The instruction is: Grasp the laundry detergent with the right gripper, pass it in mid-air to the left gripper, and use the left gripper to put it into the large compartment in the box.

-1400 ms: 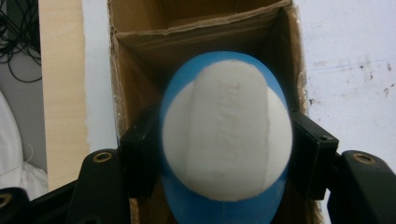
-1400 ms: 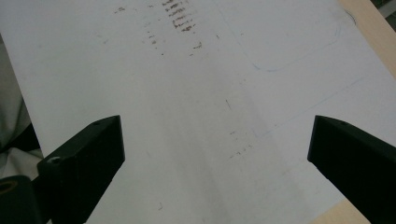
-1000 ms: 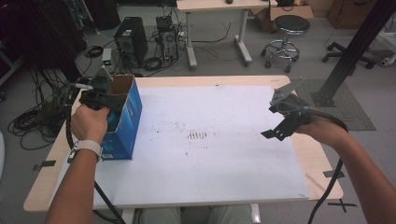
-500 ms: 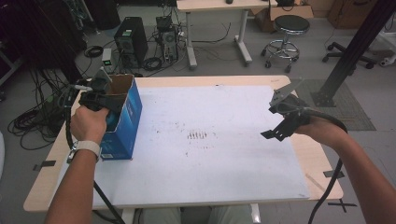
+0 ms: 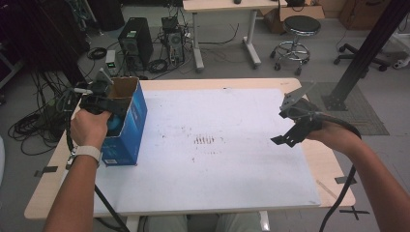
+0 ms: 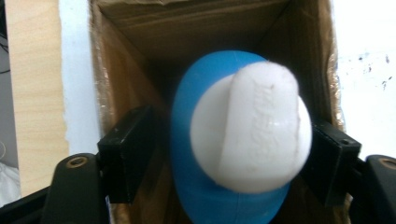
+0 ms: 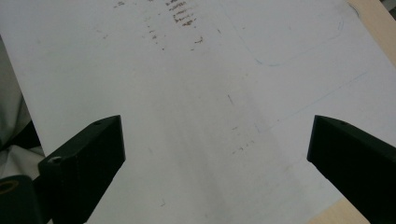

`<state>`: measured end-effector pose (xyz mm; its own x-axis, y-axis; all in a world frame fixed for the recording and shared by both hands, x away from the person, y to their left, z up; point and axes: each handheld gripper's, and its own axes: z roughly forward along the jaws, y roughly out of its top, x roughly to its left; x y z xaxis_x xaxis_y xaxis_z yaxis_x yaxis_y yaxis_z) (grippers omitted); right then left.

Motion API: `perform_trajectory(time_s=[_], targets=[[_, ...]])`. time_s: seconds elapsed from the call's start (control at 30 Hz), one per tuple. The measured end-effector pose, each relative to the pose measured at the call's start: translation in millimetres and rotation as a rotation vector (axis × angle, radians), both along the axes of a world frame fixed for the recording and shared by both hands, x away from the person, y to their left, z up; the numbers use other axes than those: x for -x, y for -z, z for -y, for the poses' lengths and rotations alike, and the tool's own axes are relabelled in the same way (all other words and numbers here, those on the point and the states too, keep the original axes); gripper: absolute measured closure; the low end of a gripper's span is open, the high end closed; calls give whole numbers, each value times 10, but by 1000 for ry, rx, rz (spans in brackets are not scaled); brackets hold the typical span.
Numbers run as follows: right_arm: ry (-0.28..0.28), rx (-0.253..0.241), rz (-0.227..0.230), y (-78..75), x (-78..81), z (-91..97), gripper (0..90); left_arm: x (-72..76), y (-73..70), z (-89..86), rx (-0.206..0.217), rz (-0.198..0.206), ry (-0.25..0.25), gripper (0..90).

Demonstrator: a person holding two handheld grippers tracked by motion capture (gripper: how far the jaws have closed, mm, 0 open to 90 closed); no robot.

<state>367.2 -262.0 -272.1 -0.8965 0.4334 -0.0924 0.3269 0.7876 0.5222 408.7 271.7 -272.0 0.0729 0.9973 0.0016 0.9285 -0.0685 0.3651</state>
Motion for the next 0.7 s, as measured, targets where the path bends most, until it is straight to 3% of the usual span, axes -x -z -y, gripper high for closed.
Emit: perform_trajectory(time_s=[0.27,0.37,0.7], targets=[[0,-1,4,-24,10,-2,39,49,-275,-18,2,35,16,209],[-3,-1,8,-48,24,-14,39,87,-463,4,-3,53,41,186],[-5,0,21,-125,64,-20,40,188,-870,171,-7,88,116,135]])
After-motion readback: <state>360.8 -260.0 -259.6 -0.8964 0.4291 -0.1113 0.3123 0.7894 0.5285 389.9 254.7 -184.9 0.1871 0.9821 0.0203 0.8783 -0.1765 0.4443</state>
